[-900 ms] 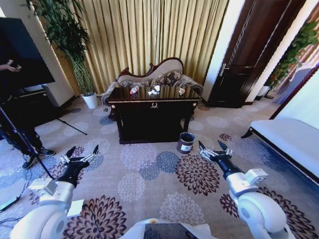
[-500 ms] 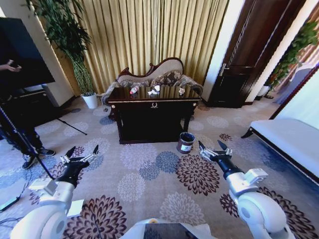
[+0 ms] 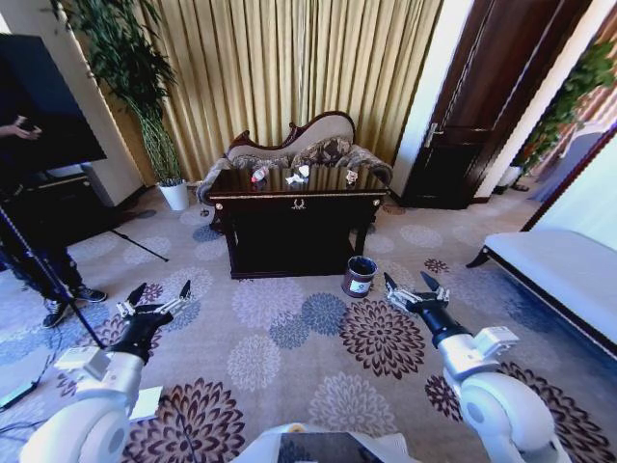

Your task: Move to the front of the table and place the trash on the table into the trash bin.

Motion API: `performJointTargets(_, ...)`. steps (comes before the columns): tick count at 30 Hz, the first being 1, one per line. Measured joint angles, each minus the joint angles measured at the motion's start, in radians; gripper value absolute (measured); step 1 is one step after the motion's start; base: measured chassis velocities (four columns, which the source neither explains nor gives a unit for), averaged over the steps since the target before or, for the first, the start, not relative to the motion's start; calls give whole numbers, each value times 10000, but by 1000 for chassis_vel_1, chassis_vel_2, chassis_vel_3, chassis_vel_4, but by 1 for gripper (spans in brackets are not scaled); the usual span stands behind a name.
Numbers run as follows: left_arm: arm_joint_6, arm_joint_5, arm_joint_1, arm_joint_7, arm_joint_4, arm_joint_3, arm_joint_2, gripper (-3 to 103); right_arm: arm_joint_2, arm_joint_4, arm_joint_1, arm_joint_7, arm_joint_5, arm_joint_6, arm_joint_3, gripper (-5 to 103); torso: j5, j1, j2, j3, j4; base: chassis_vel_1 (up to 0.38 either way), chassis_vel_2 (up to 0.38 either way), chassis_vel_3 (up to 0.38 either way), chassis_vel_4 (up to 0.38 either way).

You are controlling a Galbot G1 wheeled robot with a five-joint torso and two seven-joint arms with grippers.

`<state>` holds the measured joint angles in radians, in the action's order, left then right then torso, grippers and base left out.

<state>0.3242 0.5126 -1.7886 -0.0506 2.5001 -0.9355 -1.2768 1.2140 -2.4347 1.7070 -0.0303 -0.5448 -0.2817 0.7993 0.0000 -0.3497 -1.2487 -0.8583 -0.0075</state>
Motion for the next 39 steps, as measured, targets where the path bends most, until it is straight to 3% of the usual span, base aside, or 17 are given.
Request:
performJointTargets(15,-26,-6,-1,16,0,-6,-24,100,-2,-8,1,13,1,1,2,100,-1,5,-2,1,0,-29,29,31,-31)
performJointTargets(39,-50,-21,-19,27,-1,-24,-67,100,30,13,13,23,12,58,-1,100,2,-1,1,-1,3,-184,198,185,-199)
